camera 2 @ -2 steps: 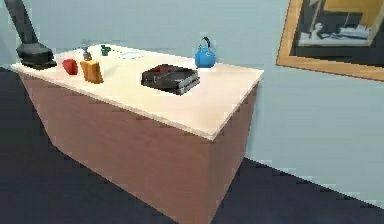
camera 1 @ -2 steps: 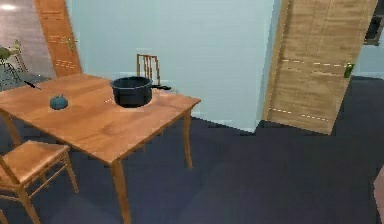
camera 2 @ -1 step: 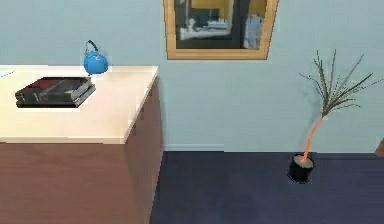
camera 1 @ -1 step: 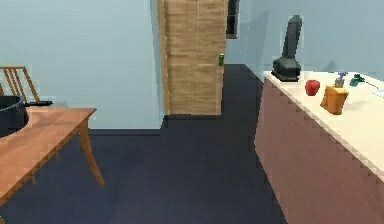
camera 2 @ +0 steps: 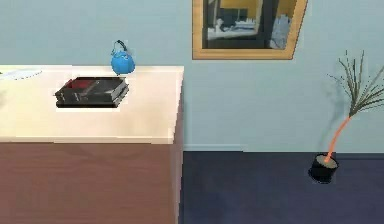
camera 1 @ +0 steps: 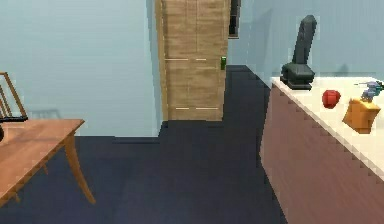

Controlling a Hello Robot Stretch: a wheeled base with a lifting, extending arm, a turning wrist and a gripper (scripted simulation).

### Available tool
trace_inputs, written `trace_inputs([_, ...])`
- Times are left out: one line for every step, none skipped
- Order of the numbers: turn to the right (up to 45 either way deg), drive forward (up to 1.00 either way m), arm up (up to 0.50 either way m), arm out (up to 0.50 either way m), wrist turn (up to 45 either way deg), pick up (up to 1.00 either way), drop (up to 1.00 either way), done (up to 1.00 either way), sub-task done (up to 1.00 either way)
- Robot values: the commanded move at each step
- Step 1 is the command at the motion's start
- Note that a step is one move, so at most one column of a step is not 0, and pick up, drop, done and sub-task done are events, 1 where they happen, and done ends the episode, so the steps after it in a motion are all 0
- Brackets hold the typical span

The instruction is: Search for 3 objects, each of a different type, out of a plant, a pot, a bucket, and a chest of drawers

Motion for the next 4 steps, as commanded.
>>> trace_inputs([9.0,0.00,0.00,0.00,0.0,0.00,0.00,0.00,0.00])
trace_inputs([0.0,1.00,0.00,0.00,0.0,0.00,0.00,0.00,0.00])
trace_inputs([0.0,1.00,0.00,0.00,0.0,0.00,0.00,0.00,0.00])
trace_inputs([-12.0,0.00,0.00,0.00,0.0,0.00,0.00,0.00,0.00])
